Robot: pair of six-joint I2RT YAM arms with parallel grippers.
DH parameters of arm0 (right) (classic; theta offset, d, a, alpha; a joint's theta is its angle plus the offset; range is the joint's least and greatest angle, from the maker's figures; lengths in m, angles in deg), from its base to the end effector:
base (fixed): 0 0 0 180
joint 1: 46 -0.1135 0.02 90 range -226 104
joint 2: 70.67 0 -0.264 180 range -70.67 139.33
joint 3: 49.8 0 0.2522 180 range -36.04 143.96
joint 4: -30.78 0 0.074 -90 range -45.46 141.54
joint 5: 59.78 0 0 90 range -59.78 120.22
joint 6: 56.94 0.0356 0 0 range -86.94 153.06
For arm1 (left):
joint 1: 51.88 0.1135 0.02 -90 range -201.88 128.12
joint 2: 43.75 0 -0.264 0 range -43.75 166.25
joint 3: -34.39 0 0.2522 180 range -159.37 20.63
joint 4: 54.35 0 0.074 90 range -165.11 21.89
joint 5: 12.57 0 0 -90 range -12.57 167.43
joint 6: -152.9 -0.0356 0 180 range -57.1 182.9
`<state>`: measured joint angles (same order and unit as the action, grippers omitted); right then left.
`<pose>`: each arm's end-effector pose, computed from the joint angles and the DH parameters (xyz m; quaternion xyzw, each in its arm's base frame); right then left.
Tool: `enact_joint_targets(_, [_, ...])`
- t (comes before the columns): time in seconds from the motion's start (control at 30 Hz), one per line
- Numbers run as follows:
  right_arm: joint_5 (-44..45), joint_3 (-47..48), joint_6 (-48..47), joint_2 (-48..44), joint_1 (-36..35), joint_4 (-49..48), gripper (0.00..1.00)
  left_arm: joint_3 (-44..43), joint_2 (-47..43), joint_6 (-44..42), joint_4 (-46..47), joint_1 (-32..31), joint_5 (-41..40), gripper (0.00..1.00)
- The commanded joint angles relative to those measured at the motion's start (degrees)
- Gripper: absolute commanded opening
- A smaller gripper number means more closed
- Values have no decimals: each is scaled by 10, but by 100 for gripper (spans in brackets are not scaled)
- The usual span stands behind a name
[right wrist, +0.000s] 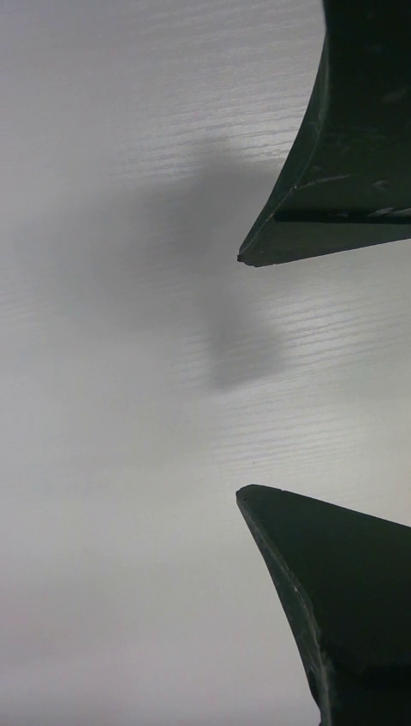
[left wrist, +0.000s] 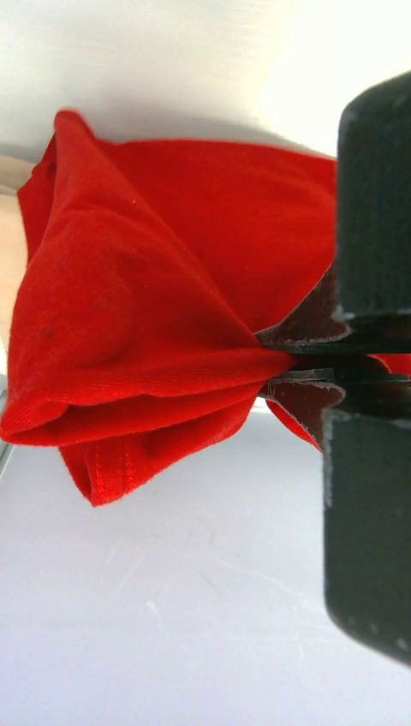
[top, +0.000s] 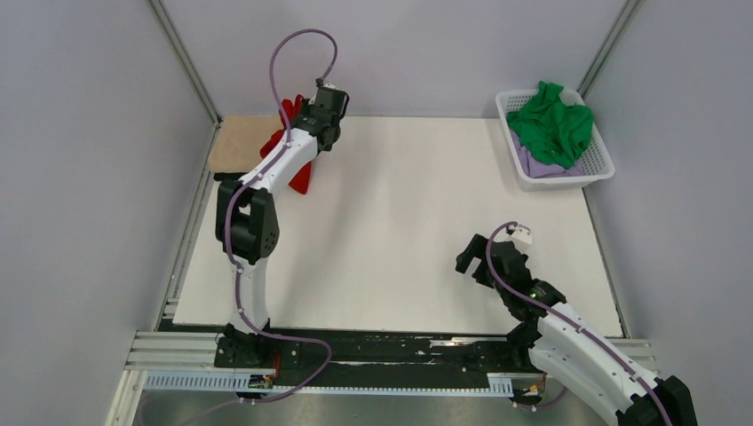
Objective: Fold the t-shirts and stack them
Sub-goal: Put the neatly folded tshirt into the corner of the board with the left arm
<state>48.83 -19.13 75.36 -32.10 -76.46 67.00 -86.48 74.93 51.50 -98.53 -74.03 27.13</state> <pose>0.1271 0.0616 0.1684 0.1564 0.8974 0.1083 0.3980 0.4462 -0.1521 0.2900 0.0731 0.8416 0.3520 0.4030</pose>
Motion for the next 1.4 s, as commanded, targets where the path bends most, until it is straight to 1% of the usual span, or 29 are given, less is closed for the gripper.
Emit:
enact_joint_targets(0.0, [14, 14, 0, -8, 1, -20, 100, -54, -35, -69, 33, 8, 5, 0])
enact_joint_targets(0.3, [15, 13, 0, -12, 1, -21, 100, -118, -58, -77, 13, 19, 14, 0])
enact_joint_targets(0.47, [20, 10, 4, -9, 1, -21, 100, -104, -71, -75, 44, 34, 18, 0])
enact_joint_targets(0.6, [27, 10, 6, 1, 1, -21, 100, -89, -64, -61, 44, 56, 35, 0])
enact_joint_targets(0.77, [34, 13, 10, 14, 1, -21, 100, -73, -31, -39, 49, 105, 100, 0])
enact_joint_targets(0.9, [43, 16, 13, 20, 2, -21, 100, -99, 19, -7, 40, 148, 150, 0])
enact_joint_targets(1.0, [47, 19, 12, 22, 2, -21, 100, -139, 70, 13, 30, 171, 176, 0])
enact_joint_targets(1.17, [60, 22, 13, 18, 2, -19, 100, -196, 134, 20, 21, 199, 169, 0])
enact_joint_targets(1.27, [65, 24, 14, 18, 3, -19, 100, -217, 160, 34, 24, 211, 142, 0])
enact_joint_targets(1.37, [67, 27, 13, 19, 4, -17, 100, -220, 174, 50, 37, 218, 120, 6])
